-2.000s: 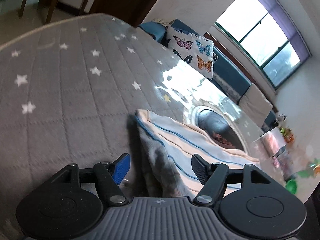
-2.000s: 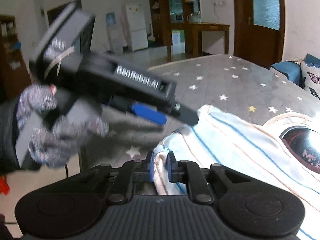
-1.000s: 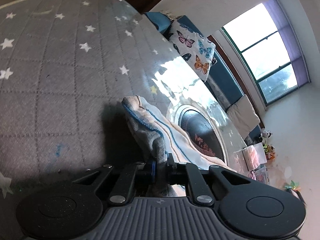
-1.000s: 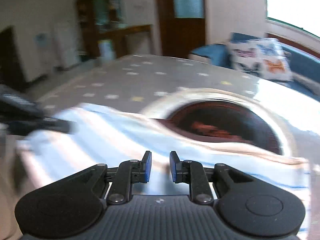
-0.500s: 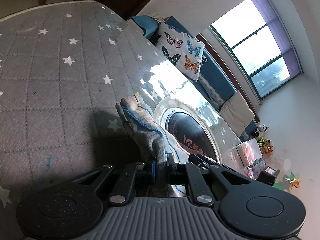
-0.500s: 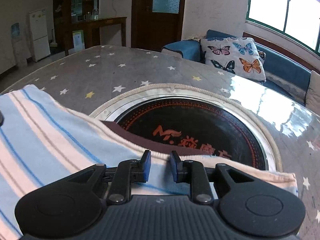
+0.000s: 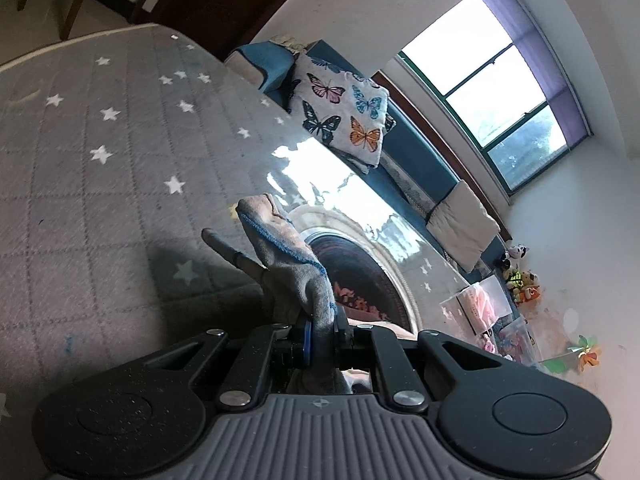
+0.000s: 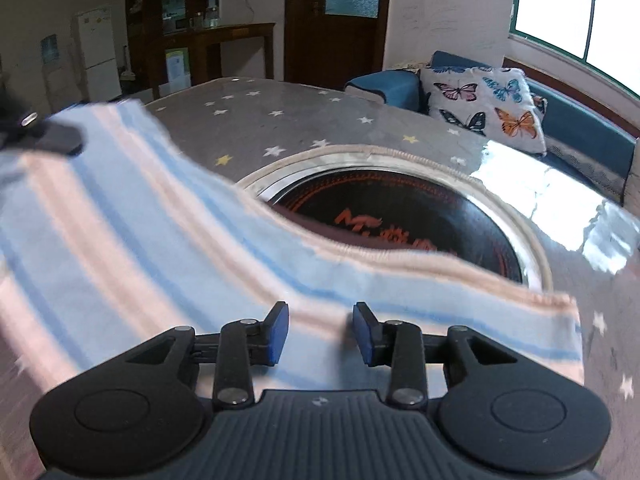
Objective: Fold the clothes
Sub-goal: 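Lift the striped bundle with both grippers and fold it over onto itself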
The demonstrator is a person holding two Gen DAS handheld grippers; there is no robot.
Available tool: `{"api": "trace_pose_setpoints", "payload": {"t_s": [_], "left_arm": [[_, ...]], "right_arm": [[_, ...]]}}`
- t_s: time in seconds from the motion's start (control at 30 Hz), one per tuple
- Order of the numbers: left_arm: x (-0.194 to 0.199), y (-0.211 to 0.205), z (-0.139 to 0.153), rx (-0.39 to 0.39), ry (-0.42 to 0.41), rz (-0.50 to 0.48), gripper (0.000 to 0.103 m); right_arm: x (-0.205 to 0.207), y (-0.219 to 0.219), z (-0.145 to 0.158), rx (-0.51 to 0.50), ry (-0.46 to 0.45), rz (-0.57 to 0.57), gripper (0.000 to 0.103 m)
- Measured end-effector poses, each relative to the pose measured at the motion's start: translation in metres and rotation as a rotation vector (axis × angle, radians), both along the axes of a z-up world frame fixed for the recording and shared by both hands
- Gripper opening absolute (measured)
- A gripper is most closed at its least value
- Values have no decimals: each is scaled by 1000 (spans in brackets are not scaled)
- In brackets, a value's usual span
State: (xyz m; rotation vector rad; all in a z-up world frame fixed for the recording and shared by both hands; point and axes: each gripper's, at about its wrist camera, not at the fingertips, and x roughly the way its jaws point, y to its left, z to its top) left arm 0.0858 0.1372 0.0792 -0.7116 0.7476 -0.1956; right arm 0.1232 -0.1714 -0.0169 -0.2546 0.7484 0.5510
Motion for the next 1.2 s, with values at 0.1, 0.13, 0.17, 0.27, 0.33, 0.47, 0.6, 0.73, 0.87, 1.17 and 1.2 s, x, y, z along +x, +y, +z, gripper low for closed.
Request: {"api": "trace_pose_setpoints", "payload": {"t_s": [0.1,0.13,0.17,0.27,0.33,0.47,0.6,0.73,0.87,1.17,1.2], "left_arm": [[1,-8,7,9,-6,-6,11],[3,-10,9,12,-6,-7,11],[3,-13,11,15,-8,-9,11],[7,-24,20,29,-14,-22,11],[11,-33,28,42,-17,-31,11],[21,-56,40,73,-12,-45,11],[35,-92,51,115,-3,-70,11],[53,-134,53,150,15,-125,10],[68,-181,48,183,29,-194,10],[93,-271,7,268,112,-314,10],[94,-278,4,271,118,-326,10]], "right_arm": [[-21,-6,0,-1,11,15,36],[-27,-8,1,2,12,21,37],[-33,-10,2,9,21,30,39],[-51,-15,1,14,40,50,40],[-69,-16,2,-18,6,71,40],[-85,-31,6,-9,12,102,46],[-87,-64,20,41,-10,35,47],[-81,-105,29,76,-36,-60,47],[-73,-145,31,106,-47,-163,47],[-56,-199,5,190,38,-290,47],[-57,-200,2,195,46,-287,47]]}}
